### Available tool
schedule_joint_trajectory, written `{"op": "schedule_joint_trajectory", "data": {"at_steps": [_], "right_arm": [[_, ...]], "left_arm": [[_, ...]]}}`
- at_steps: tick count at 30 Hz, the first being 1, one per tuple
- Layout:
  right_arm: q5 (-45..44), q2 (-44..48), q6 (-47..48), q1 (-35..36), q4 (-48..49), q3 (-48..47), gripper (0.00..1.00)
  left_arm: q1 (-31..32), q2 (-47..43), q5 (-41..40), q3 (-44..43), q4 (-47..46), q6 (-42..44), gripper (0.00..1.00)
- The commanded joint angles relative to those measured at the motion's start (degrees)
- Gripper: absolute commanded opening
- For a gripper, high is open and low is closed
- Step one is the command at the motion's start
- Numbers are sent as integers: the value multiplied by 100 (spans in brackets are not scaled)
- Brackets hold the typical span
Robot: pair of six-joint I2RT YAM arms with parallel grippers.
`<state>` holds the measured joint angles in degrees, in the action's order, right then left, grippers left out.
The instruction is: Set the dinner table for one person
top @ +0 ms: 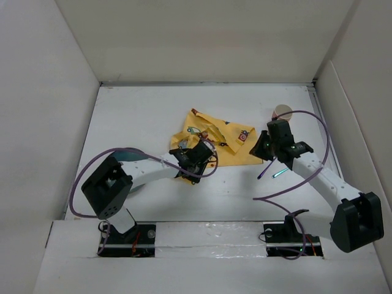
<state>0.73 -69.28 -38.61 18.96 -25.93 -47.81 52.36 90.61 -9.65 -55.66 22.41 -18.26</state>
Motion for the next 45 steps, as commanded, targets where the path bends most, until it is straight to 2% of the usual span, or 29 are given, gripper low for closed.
{"op": "schedule_joint_trajectory", "data": {"at_steps": [1,6,8,16,18,20,22,23,32,36,38,39,41,42,44,45], "right_arm": [[102,178,73,-86,-35,53,23],[103,318,73,-138,-78,132,38],[103,379,73,-190,-96,149,44],[103,608,47,-244,-166,211,47],[68,626,55,-296,-184,211,47],[67,635,64,-349,-167,211,47],[67,626,64,-411,-158,193,48],[67,608,55,-411,-158,185,48],[41,240,82,-639,-157,211,58],[6,-287,64,-691,-175,150,62],[58,-813,38,-692,-79,18,62],[59,-816,38,-692,-79,18,61],[33,-1201,12,-692,-9,-123,59],[15,-1524,-23,-753,79,-236,56],[-3,-1632,-50,-754,80,-272,56],[-38,-1729,-50,-806,80,-316,55]], "left_arm": [[125,132,41,55,-88,-2,29],[240,211,69,11,8,51,30],[240,308,-28,-59,271,-54,34],[240,1125,15,-147,553,-283,37],[240,1135,7,-130,501,-336,32],[240,1135,-45,-138,483,-371,22],[240,1126,-177,-217,518,-380,4],[188,1100,-247,-252,536,-371,0],[-208,283,-977,-691,905,-186,0],[-787,-682,-356,-1025,809,-327,0],[-1479,-1121,-74,-1184,703,-441,0],[-1483,-1281,-20,-1184,703,-476,0],[-2131,-1536,216,-1211,528,-538,0],[-2795,-1842,618,-1123,310,-582,0],[-3019,-1915,779,-1079,229,-591,0],[-3212,-1959,1120,-1018,185,-556,0]]}}
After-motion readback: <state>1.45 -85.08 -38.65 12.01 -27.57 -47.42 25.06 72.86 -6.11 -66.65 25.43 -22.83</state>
